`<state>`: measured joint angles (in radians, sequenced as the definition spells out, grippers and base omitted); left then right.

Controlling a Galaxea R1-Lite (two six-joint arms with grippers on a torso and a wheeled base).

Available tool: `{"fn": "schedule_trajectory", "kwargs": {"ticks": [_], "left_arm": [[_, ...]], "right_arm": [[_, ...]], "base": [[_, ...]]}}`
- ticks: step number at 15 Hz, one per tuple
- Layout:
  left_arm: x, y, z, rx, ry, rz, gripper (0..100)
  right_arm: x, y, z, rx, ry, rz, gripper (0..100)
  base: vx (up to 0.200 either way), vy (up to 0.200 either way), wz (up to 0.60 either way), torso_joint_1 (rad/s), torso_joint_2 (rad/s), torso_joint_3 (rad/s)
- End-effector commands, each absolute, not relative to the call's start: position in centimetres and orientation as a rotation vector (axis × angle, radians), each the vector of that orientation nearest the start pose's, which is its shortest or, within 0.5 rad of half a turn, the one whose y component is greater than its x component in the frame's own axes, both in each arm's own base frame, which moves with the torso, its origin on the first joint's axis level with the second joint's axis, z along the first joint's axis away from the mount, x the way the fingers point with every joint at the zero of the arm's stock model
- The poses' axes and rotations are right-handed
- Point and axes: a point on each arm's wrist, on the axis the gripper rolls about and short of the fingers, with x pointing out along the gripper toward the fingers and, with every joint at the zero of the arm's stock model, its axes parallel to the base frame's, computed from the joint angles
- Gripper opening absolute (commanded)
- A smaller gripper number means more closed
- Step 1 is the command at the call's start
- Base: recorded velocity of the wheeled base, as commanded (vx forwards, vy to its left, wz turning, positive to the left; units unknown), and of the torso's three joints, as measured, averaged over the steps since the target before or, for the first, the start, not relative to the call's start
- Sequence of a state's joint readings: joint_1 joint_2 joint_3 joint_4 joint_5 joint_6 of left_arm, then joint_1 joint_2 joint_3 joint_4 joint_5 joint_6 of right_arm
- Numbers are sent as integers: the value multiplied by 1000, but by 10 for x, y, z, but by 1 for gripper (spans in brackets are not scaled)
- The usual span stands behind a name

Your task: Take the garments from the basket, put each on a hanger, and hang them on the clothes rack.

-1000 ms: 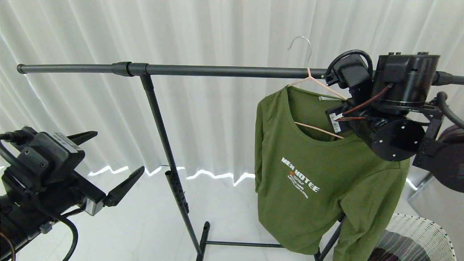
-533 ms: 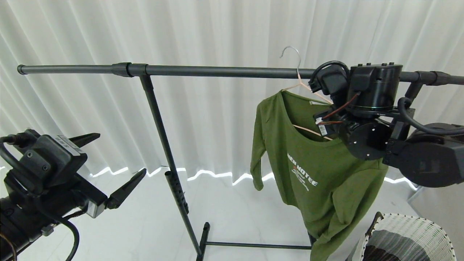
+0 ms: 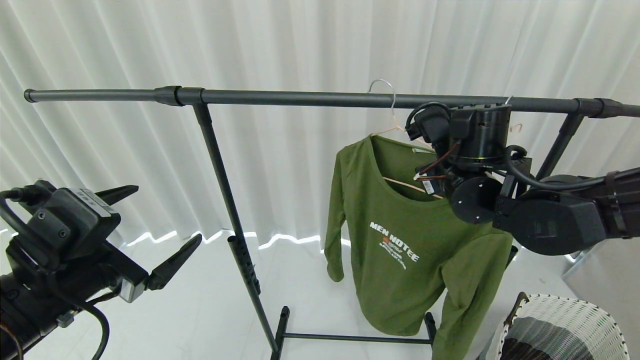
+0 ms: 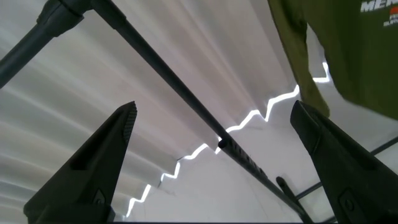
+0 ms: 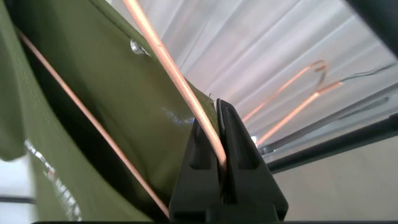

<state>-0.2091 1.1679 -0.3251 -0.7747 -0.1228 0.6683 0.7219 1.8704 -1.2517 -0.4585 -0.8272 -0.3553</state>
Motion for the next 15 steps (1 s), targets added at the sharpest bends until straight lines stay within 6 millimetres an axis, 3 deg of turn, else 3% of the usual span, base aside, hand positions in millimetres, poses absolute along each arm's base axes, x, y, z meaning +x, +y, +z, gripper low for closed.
{"fn": "schedule_trajectory", "kwargs": {"ticks": [1,7,8,10,15], "left_arm": [[153,-36,189,665,-47,-344,100],[153,-36,189,665,-48,-344,100],[153,-36,189,665,-47,-344,100],[153,-36,189,665,-47,-344,100],[153,-36,189,665,-46,-343,100]], "right_arm": [[286,235,229,-474,136,-73,0],[277,246,227,-478,130,-35,0],[276,247,228,-474,127,-29,100],[273,249,230,-467,118,-20,100],[243,261,251,-373,60,59,100]], "base": [[0,0,0,0,0,0],[0,0,0,0,0,0],[0,0,0,0,0,0],[0,0,0,0,0,0],[0,0,0,0,0,0]]}}
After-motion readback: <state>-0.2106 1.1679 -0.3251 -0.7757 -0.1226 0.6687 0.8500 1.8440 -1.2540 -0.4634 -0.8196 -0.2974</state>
